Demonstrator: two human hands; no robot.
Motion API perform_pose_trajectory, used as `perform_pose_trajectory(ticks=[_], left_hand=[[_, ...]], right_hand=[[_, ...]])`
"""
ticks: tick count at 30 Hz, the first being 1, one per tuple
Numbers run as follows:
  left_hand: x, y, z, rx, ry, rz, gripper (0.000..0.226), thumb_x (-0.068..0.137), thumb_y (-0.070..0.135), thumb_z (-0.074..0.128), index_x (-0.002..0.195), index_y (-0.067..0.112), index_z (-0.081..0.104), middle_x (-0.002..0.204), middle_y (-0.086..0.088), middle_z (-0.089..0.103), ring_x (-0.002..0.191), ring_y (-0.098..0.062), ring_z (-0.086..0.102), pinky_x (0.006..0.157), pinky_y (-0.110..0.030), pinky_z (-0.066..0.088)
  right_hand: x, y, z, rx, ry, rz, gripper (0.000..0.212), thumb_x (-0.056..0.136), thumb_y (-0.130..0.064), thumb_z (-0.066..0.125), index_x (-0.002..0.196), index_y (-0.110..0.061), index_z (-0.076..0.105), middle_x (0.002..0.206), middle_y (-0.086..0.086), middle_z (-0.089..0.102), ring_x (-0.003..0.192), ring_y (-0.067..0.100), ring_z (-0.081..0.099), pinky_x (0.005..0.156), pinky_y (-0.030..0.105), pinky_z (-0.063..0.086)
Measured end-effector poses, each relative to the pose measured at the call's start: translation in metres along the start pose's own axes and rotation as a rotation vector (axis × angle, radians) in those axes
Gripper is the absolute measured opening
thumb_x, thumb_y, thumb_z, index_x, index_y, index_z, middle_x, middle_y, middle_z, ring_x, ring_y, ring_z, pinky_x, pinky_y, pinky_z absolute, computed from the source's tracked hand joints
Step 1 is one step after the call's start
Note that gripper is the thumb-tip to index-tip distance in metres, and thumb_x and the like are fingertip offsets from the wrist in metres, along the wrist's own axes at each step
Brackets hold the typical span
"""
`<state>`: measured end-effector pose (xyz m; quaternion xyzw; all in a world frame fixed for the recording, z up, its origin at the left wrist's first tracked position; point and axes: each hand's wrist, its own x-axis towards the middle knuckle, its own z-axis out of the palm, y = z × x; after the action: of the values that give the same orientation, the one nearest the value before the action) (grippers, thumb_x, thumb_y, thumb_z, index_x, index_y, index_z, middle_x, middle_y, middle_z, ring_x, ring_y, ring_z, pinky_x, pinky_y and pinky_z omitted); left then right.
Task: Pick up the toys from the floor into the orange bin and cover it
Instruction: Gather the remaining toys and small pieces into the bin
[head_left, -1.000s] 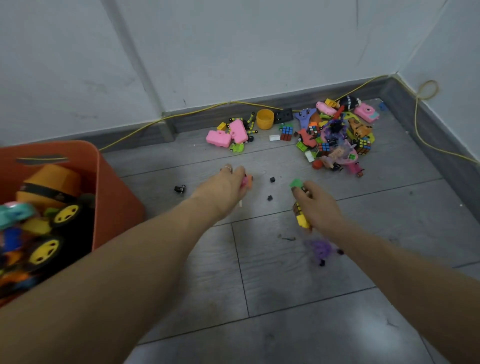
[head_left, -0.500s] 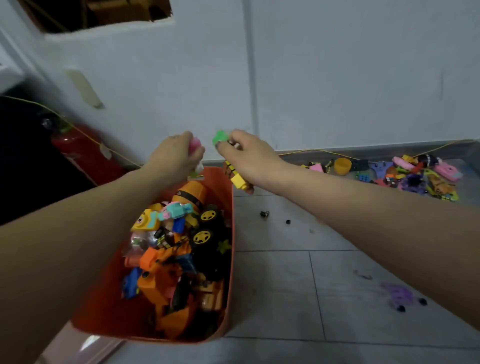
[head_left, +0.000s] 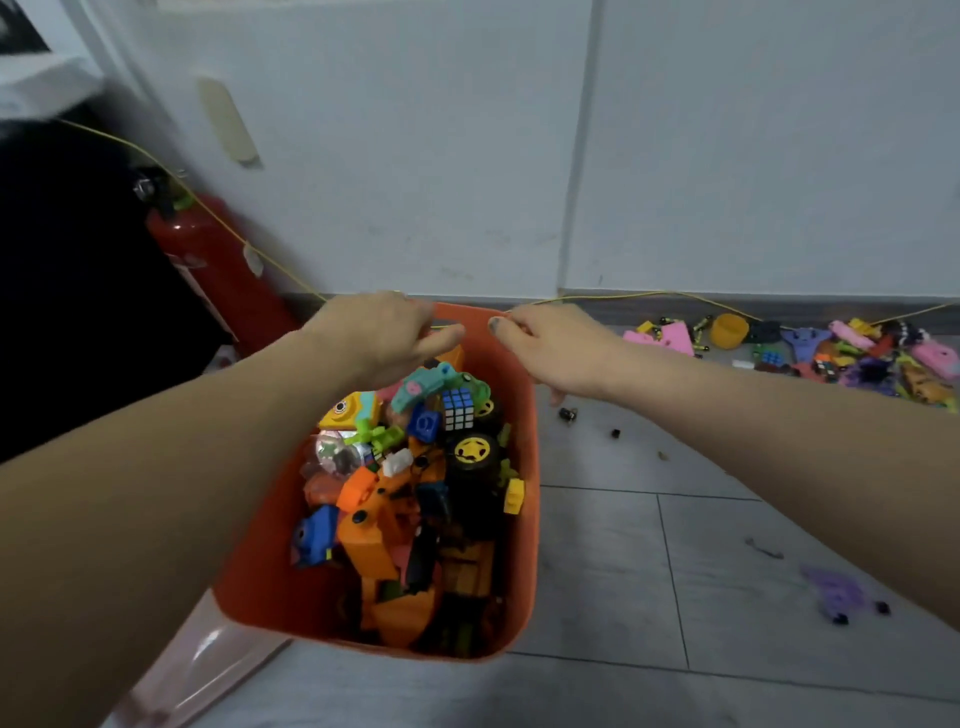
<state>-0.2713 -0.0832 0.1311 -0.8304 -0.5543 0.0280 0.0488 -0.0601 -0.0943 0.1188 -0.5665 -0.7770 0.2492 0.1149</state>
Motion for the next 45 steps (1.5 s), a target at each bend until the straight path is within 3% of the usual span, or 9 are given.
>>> perform_pose_trajectory(ticks=[4, 7, 13, 17, 24, 29, 36, 42, 45], left_hand=[[0.037, 0.06, 0.002, -0.141, 0.136, 0.088, 0.051, 0.091, 0.068, 0.02, 0.084, 0.025, 0.045, 0.099, -0.008, 0.063, 0.095, -0.033, 0.06, 0.067, -0.037, 0.039], [0.059, 0.12, 0.006, -0.228, 0.11, 0.174, 0.042, 0.096, 0.06, 0.027, 0.088, 0.023, 0.046, 0.104, -0.007, 0.063, 0.1, -0.032, 0.06, 0.071, -0.037, 0.038], [0.087, 0.236, 0.029, -0.254, -0.125, 0.309, 0.037, 0.098, 0.052, 0.032, 0.101, 0.02, 0.048, 0.112, -0.009, 0.059, 0.099, -0.03, 0.056, 0.07, -0.036, 0.037], [0.1, 0.292, 0.048, -0.274, -0.318, 0.29, 0.046, 0.099, 0.052, 0.032, 0.123, 0.015, 0.047, 0.127, -0.015, 0.056, 0.108, -0.033, 0.055, 0.078, -0.039, 0.042], [0.12, 0.377, 0.099, -0.23, -0.523, 0.279, 0.068, 0.095, 0.061, 0.036, 0.15, 0.027, 0.017, 0.148, -0.015, 0.034, 0.127, -0.039, 0.044, 0.102, -0.051, 0.039], [0.152, 0.414, 0.11, -0.195, -0.549, 0.283, 0.085, 0.087, 0.071, 0.04, 0.153, 0.032, 0.003, 0.159, -0.008, 0.017, 0.14, -0.033, 0.028, 0.106, -0.056, 0.034], [0.219, 0.463, 0.124, -0.244, -0.517, 0.189, 0.118, 0.071, 0.071, 0.065, 0.154, 0.031, -0.008, 0.162, -0.013, 0.004, 0.145, -0.038, 0.016, 0.114, -0.054, 0.025], [0.264, 0.502, 0.155, -0.321, -0.466, 0.118, 0.131, 0.056, 0.077, 0.07, 0.152, 0.037, -0.01, 0.162, -0.009, -0.012, 0.148, -0.038, -0.003, 0.116, -0.061, 0.01], [0.285, 0.518, 0.162, -0.276, -0.403, 0.12, 0.131, 0.055, 0.085, 0.063, 0.151, 0.04, -0.014, 0.161, -0.009, -0.015, 0.148, -0.037, -0.011, 0.114, -0.066, 0.002]], right_hand=[[-0.004, 0.041, -0.023, -0.035, 0.019, 0.099, 0.043, 0.098, -0.05, 0.029, 0.082, -0.02, 0.056, 0.081, 0.011, 0.063, 0.062, 0.03, 0.071, 0.062, 0.044, 0.059], [-0.026, 0.089, -0.048, -0.09, 0.038, 0.263, 0.046, 0.1, -0.045, 0.028, 0.082, -0.012, 0.055, 0.087, 0.017, 0.062, 0.068, 0.033, 0.07, 0.064, 0.044, 0.059], [-0.105, 0.2, -0.06, -0.271, -0.048, 0.584, 0.043, 0.103, -0.044, 0.034, 0.118, -0.01, 0.055, 0.121, 0.019, 0.059, 0.104, 0.033, 0.055, 0.079, 0.035, 0.041], [-0.162, 0.261, -0.051, -0.216, -0.116, 0.683, 0.059, 0.101, -0.047, 0.042, 0.151, -0.016, 0.032, 0.155, 0.014, 0.037, 0.134, 0.033, 0.043, 0.103, 0.039, 0.038], [-0.212, 0.356, -0.044, -0.13, -0.117, 0.84, 0.075, 0.096, -0.051, 0.051, 0.157, -0.024, 0.016, 0.158, 0.016, 0.026, 0.141, 0.034, 0.034, 0.111, 0.039, 0.033], [-0.201, 0.408, -0.044, -0.078, -0.074, 0.87, 0.086, 0.09, -0.059, 0.056, 0.157, -0.031, 0.009, 0.155, 0.019, 0.025, 0.139, 0.04, 0.032, 0.111, 0.045, 0.034], [-0.159, 0.489, -0.043, 0.183, 0.118, 0.867, 0.097, 0.08, -0.068, 0.061, 0.155, -0.042, 0.005, 0.156, 0.023, 0.017, 0.14, 0.045, 0.028, 0.112, 0.053, 0.033], [-0.132, 0.543, -0.047, 0.169, 0.468, 0.803, 0.056, 0.098, -0.05, 0.04, 0.151, -0.037, 0.027, 0.146, 0.021, 0.037, 0.129, 0.041, 0.041, 0.106, 0.051, 0.038], [-0.131, 0.569, -0.06, 0.141, 0.427, 0.776, 0.051, 0.099, -0.048, 0.033, 0.149, -0.039, 0.032, 0.146, 0.019, 0.04, 0.133, 0.039, 0.037, 0.11, 0.052, 0.033]])
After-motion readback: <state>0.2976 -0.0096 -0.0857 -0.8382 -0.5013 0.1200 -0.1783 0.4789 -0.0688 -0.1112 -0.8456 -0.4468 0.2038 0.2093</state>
